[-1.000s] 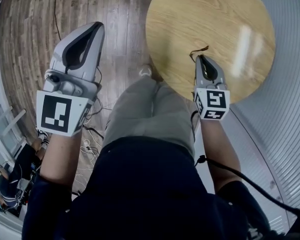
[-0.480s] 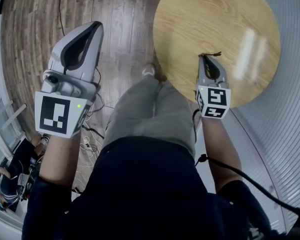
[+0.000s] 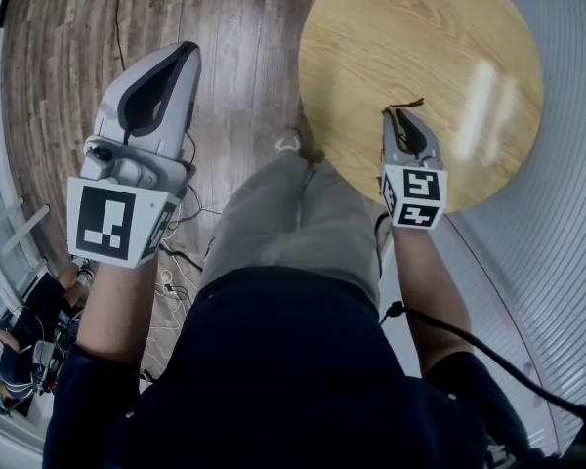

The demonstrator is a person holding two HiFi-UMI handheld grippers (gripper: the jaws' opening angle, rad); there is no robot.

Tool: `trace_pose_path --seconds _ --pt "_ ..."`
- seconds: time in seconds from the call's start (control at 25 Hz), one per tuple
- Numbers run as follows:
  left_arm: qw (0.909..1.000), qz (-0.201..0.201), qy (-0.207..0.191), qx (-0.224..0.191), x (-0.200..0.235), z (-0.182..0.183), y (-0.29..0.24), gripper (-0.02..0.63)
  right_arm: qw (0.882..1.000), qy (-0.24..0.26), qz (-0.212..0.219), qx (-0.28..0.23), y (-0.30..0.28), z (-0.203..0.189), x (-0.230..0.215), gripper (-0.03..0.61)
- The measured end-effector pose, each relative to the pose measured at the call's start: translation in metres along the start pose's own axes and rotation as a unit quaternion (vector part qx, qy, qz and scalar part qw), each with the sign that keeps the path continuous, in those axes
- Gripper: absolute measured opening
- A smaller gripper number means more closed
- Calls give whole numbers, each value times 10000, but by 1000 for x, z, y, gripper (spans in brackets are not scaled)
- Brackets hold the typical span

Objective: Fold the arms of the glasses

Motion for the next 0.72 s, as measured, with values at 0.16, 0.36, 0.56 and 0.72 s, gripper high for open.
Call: trace_pose_path --seconds 0.16,0.36,0.56,0.72 --pt "10000 32 -31 -84 -2 7 2 3 10000 34 23 -84 8 6 1 69" --pt "9998 -4 -20 -196 -8 17 -2 3 9996 76 77 -255 21 17 -1 80" --pt "9993 35 -111 -361 -13 40 -1 3 9950 25 65 -997 51 47 -7 83" --pt "9989 94 -117 -438 -9 44 -16 3 9877 16 169 -1554 51 76 -18 83"
Point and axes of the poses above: the fingertips, and each gripper's own axes: y backward along the fingers, x to its left, z out of its top, the point moved 6 cm from there along y, backward along the fingers, and after that the axes turned 3 degrees about -z, right-handed, at the moved point
